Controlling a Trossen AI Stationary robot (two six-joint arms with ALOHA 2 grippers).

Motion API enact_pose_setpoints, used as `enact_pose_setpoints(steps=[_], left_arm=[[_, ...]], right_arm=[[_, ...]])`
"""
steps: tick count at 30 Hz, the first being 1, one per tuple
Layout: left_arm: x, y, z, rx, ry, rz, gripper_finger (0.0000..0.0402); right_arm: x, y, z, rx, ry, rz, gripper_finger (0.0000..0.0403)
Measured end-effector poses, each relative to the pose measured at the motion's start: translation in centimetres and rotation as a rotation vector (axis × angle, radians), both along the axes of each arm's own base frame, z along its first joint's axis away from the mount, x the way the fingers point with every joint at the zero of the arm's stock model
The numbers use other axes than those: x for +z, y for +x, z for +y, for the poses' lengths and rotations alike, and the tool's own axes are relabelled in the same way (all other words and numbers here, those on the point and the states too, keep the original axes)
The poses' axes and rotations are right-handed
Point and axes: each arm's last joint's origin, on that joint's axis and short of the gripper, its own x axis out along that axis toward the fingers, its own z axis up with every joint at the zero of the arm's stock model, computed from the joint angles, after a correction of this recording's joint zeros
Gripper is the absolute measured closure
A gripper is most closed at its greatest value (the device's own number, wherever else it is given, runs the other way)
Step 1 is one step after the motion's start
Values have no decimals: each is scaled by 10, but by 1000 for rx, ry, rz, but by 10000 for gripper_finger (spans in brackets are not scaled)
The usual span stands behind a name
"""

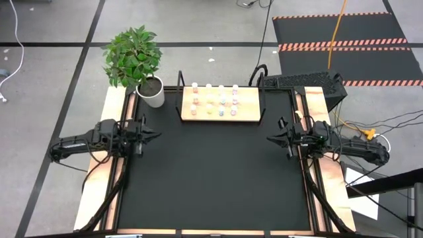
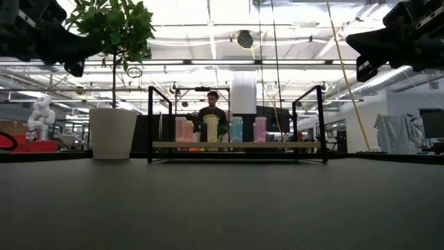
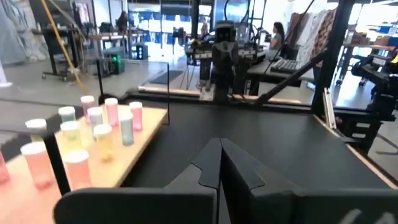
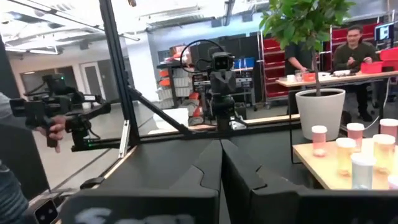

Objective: Pick and place medicine bottles onto shelf by color
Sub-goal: Return to Home Position

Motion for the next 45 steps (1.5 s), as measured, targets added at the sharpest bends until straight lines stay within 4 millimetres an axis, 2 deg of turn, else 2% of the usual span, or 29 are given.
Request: enact_pose_setpoints(steps=[3,6,12,19,28,38,42,45], left_arm=[[-8,5,0,-3,-19,-52,398],[-27,12,1,-5,-56,-102,397],[-31,13,2,7,-62,-55,386],[-34,13,2,6,-122,-23,398],[-33,13,2,7,50,-20,371],[-33,13,2,14,47,-20,370],[-31,11,11,338,1,-42,369],[-28,10,14,439,2,-72,369]], right_arm=[[0,0,0,1,3,3,403],[0,0,0,1,4,3,403],[-1,0,0,-1,7,8,403],[-3,1,0,1,7,27,403],[-2,1,0,1,7,25,403],[-2,1,0,1,7,26,403],[-2,1,0,2,7,25,403],[-2,1,0,2,7,26,403]])
